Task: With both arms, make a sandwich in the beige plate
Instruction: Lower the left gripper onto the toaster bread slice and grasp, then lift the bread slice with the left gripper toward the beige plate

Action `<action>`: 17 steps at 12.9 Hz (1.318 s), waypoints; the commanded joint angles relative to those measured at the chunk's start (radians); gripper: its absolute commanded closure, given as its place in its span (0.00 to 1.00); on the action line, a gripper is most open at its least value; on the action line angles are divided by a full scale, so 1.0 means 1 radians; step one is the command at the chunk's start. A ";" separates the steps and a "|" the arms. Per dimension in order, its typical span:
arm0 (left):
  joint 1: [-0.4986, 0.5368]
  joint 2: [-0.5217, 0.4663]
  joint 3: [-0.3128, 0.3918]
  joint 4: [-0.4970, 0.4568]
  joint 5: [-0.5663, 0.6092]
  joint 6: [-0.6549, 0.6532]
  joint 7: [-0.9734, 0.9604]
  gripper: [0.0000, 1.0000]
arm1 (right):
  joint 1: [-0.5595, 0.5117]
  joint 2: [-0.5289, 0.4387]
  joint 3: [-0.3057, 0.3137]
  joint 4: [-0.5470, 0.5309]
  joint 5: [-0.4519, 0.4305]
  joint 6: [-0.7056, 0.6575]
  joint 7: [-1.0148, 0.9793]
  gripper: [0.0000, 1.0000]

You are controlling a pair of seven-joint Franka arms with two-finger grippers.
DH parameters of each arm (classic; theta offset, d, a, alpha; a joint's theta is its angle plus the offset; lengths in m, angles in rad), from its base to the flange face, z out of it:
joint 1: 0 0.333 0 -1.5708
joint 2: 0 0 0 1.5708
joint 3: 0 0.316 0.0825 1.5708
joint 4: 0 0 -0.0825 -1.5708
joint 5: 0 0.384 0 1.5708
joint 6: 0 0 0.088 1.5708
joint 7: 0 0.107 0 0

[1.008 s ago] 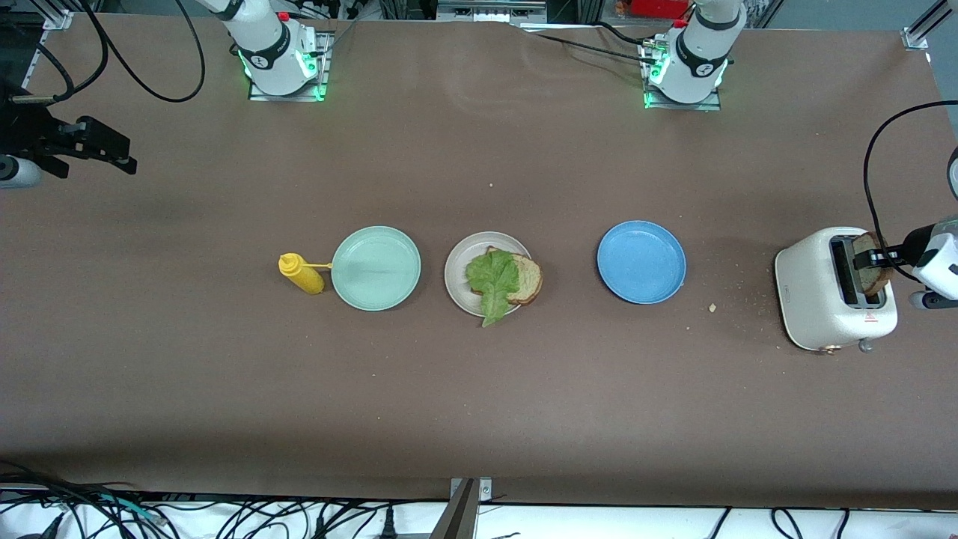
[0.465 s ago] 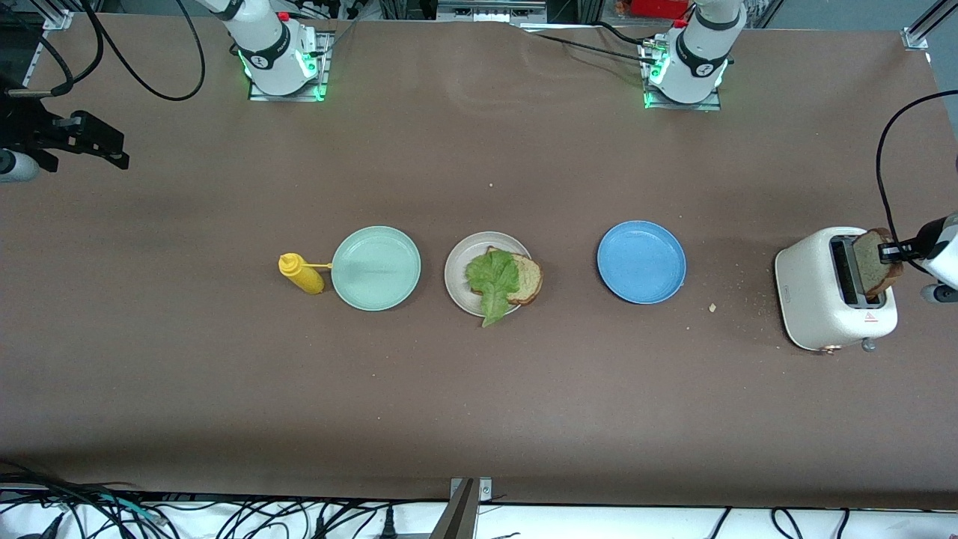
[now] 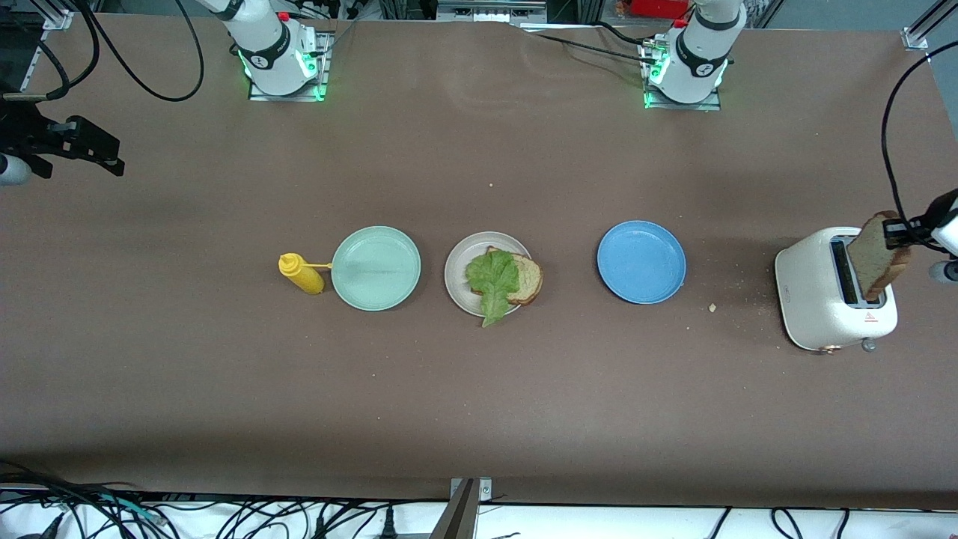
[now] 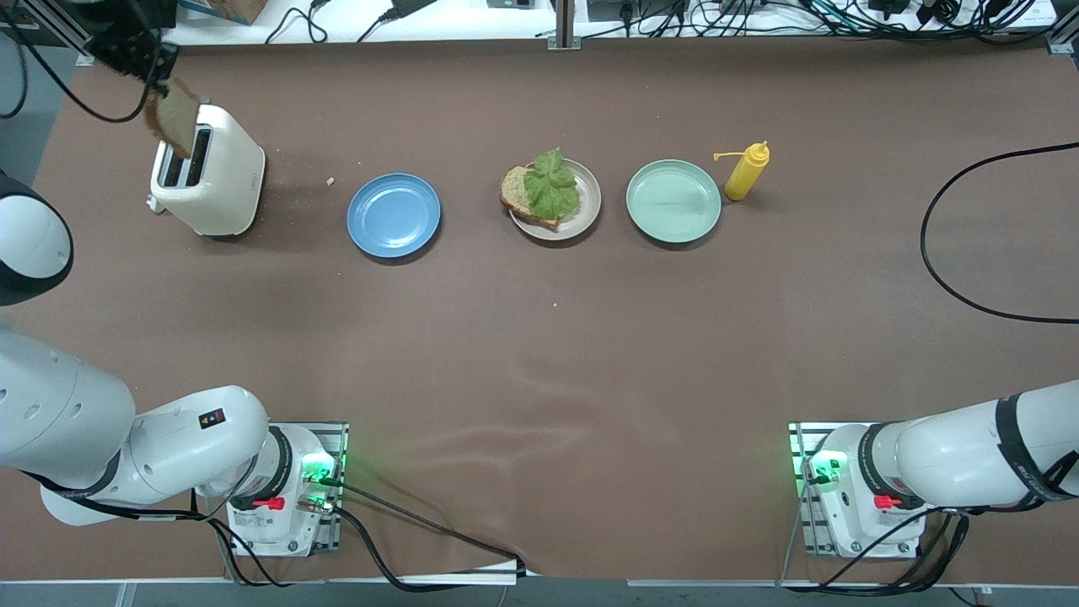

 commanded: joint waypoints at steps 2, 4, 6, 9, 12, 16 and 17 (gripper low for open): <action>-0.001 0.018 -0.162 0.034 -0.094 -0.049 -0.122 1.00 | -0.006 0.003 0.001 0.003 -0.016 0.004 0.000 0.00; -0.015 0.044 -0.222 0.032 -0.241 -0.047 -0.202 1.00 | -0.007 0.006 0.001 0.003 -0.016 0.013 -0.002 0.00; -0.064 0.088 -0.227 0.032 -0.416 -0.043 -0.205 1.00 | -0.007 0.010 0.000 0.003 -0.014 0.015 -0.002 0.00; -0.084 0.176 -0.227 0.032 -0.686 -0.035 -0.195 1.00 | -0.006 0.009 0.000 0.003 -0.007 0.006 0.003 0.00; -0.142 0.266 -0.227 0.032 -0.786 0.019 -0.184 1.00 | -0.006 0.007 0.001 0.003 -0.004 0.004 -0.003 0.00; -0.271 0.323 -0.226 0.025 -0.910 0.190 -0.093 1.00 | -0.013 0.013 0.000 0.003 -0.011 0.015 -0.002 0.00; -0.280 0.361 -0.227 0.026 -0.944 0.259 -0.040 1.00 | -0.012 0.013 0.000 0.003 -0.007 0.015 -0.002 0.00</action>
